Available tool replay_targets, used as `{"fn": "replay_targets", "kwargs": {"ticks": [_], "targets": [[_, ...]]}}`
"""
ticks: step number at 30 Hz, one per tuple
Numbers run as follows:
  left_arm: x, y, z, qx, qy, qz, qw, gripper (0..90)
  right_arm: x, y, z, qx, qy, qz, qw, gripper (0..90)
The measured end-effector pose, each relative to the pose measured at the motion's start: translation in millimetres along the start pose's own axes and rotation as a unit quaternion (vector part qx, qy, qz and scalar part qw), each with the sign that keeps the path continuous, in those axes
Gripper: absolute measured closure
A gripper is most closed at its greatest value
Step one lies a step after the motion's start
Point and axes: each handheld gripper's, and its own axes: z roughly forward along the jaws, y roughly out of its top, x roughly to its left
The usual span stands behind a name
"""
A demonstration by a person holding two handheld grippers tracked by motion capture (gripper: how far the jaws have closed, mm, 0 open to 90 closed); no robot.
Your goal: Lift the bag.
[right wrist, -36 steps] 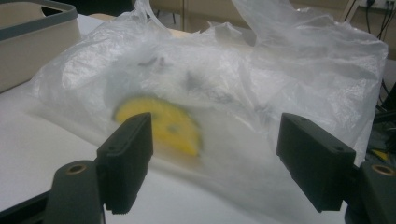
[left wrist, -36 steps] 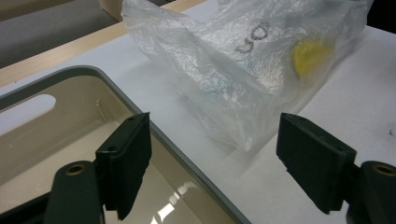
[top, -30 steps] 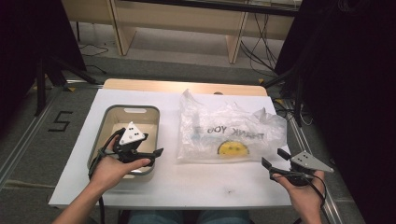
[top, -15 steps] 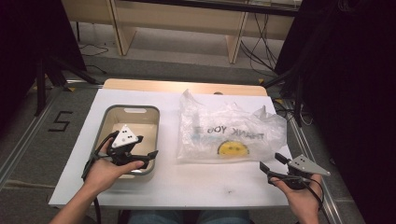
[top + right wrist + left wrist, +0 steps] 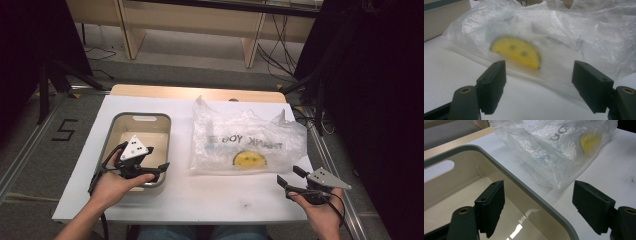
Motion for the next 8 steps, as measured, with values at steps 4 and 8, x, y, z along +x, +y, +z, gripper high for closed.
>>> {"fn": "replay_targets", "kwargs": {"ticks": [4, 8], "targets": [[-2.5, 1.4, 0.6, -0.002, -0.002, 0.003, 1.0000, 26.0, -0.3, -0.6, -0.3, -0.001, 0.000, 0.004, 1.0000, 28.8], [-4.9, 2.1, 1.6, -0.001, -0.004, 0.005, 1.0000, 26.0, -0.2, -1.1, 0.1, 0.000, 0.002, 0.005, 1.0000, 28.8]]}}
